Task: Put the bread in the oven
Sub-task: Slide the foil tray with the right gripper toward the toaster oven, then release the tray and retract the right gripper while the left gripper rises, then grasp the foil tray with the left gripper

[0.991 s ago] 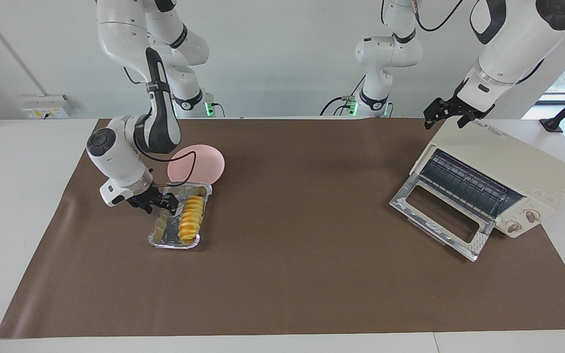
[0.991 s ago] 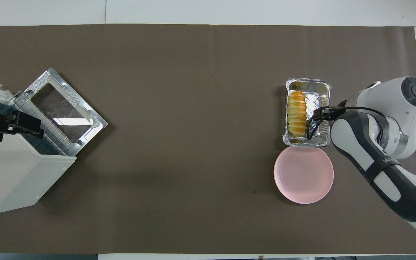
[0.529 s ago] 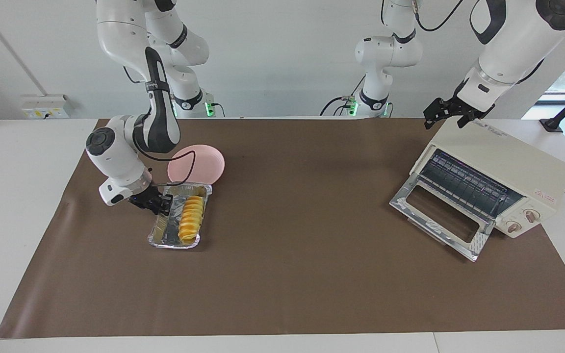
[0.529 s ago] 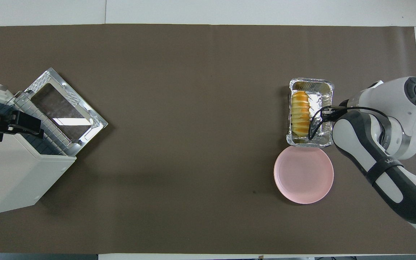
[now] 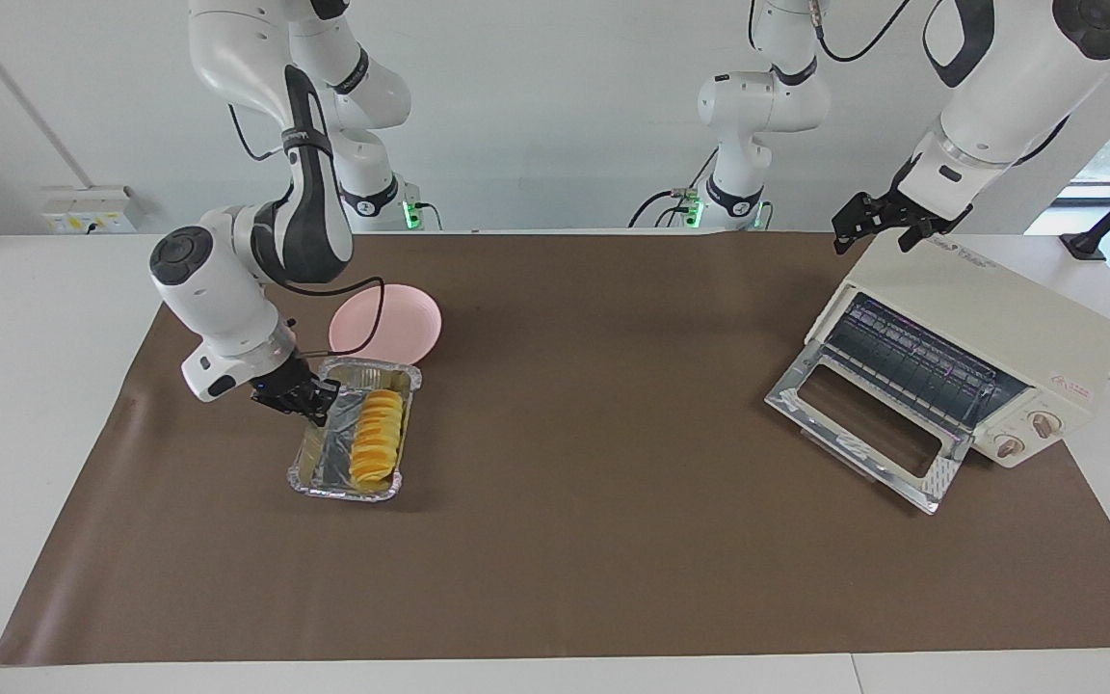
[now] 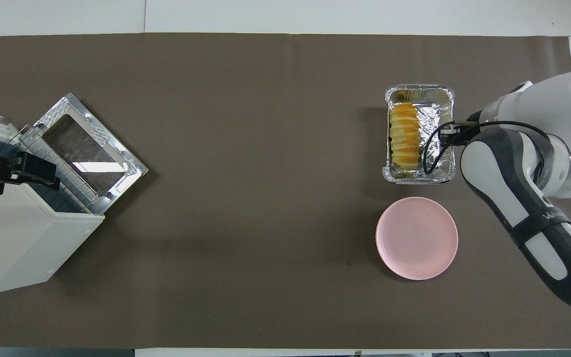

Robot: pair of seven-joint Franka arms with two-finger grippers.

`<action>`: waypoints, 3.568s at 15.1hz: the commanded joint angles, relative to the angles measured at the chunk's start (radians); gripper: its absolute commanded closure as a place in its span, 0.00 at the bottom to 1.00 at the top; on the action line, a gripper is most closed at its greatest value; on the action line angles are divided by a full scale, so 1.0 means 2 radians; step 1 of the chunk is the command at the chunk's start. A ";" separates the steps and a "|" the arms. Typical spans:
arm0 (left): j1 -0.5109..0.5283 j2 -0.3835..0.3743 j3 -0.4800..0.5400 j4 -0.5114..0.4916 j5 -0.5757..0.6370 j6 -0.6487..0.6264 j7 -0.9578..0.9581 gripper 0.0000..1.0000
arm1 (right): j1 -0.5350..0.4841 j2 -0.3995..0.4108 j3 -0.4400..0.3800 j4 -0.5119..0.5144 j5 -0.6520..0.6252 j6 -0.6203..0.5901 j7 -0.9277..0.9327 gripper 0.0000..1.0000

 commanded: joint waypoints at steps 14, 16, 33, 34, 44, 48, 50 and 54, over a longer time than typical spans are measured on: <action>0.005 -0.008 -0.004 -0.006 0.007 0.007 0.002 0.00 | 0.226 0.148 -0.001 0.133 0.061 0.088 0.226 1.00; 0.005 -0.008 -0.004 -0.006 0.007 0.007 0.002 0.00 | 0.228 0.148 -0.001 0.119 0.060 0.089 0.226 1.00; 0.003 -0.012 -0.004 -0.006 0.007 0.011 -0.005 0.00 | 0.060 -0.049 -0.022 0.098 0.019 -0.173 0.056 0.00; -0.003 -0.010 -0.006 -0.006 0.008 0.025 -0.021 0.00 | 0.040 -0.068 -0.022 0.085 0.007 -0.179 0.029 0.00; -0.146 0.249 -0.003 0.277 -0.006 0.017 -0.073 0.00 | -0.018 -0.157 -0.021 0.045 -0.076 -0.240 -0.050 0.00; -0.211 0.286 -0.005 0.270 -0.014 0.093 -0.109 0.00 | -0.025 -0.154 -0.022 0.053 -0.077 -0.256 -0.053 0.00; -0.235 0.290 -0.005 0.240 -0.014 0.124 -0.115 0.00 | -0.025 -0.156 -0.021 0.051 -0.077 -0.269 -0.053 0.00; -0.278 0.344 -0.005 0.231 -0.011 0.186 -0.169 0.00 | -0.024 -0.160 -0.021 0.045 -0.076 -0.273 -0.053 0.00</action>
